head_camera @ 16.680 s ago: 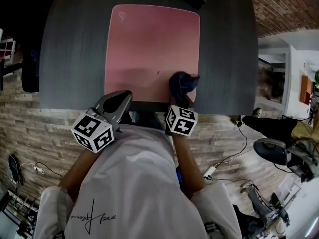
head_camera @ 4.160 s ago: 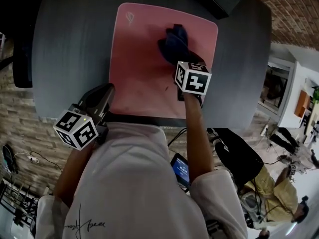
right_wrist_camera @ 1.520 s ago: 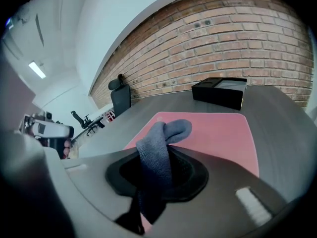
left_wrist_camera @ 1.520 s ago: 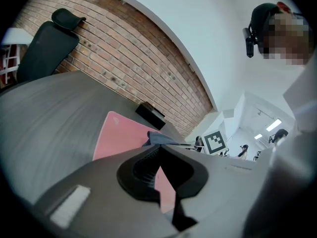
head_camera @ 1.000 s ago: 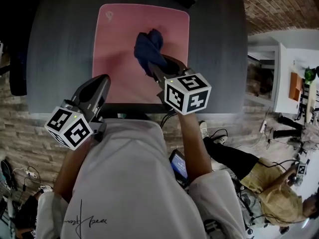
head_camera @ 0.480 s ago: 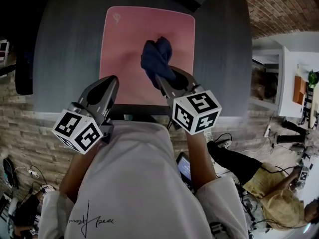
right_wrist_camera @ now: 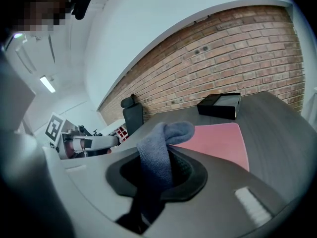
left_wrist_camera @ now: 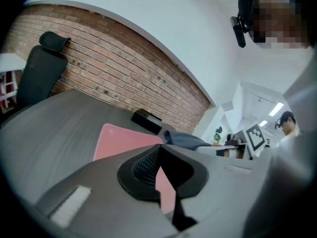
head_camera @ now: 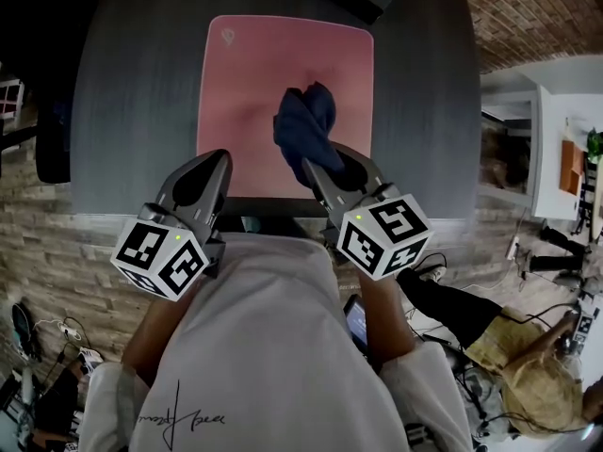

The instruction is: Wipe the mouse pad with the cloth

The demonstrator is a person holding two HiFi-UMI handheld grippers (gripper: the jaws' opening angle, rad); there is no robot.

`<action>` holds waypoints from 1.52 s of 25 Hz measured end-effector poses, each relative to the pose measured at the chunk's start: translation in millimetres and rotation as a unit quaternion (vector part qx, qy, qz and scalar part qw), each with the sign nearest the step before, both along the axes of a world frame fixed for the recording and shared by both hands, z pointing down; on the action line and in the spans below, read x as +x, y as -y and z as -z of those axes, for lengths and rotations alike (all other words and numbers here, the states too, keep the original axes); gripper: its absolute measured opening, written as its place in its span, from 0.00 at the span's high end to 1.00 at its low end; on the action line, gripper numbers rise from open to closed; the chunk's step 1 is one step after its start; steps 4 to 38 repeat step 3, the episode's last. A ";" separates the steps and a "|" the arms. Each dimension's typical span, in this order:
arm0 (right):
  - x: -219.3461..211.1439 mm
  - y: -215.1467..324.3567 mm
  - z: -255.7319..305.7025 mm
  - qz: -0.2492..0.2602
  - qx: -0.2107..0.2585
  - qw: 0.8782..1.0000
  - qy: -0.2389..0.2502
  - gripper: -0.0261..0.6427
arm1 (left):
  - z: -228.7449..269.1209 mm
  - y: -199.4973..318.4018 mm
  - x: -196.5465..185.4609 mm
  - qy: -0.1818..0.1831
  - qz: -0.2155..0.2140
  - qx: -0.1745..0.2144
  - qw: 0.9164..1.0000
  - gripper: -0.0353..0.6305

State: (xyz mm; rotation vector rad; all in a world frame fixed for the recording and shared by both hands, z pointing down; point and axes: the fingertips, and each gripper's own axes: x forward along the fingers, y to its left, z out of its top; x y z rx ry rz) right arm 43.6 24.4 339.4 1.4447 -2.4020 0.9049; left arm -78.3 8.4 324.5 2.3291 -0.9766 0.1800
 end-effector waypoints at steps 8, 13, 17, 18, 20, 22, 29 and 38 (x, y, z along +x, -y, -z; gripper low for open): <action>0.3 -9.7 2.6 0.000 0.001 1.000 0.005 0.85 | -2.1 -0.6 -11.8 0.038 0.037 0.011 0.999 0.92; 0.3 -9.7 2.6 0.000 0.001 1.000 0.005 0.85 | -2.1 -0.6 -11.8 0.038 0.037 0.011 0.999 0.92; 0.3 -9.7 2.6 0.000 0.001 1.000 0.005 0.85 | -2.1 -0.6 -11.8 0.038 0.037 0.011 0.999 0.92; 0.3 -9.7 2.6 0.000 0.001 1.000 0.005 0.85 | -2.1 -0.6 -11.8 0.038 0.037 0.011 0.999 0.92; 0.3 -9.7 2.6 0.000 0.001 1.000 0.005 0.85 | -2.1 -0.6 -11.8 0.038 0.037 0.011 0.999 0.92; 0.3 -9.7 2.6 0.000 0.001 1.000 0.005 0.85 | -2.1 -0.6 -11.8 0.038 0.037 0.011 0.999 0.92; 0.3 -9.7 2.6 0.000 0.001 1.000 0.005 0.85 | -2.1 -0.6 -11.8 0.038 0.037 0.011 0.999 0.92; 0.3 -9.7 2.6 0.000 0.001 1.000 0.005 0.85 | -2.1 -0.6 -11.8 0.038 0.037 0.011 0.999 0.92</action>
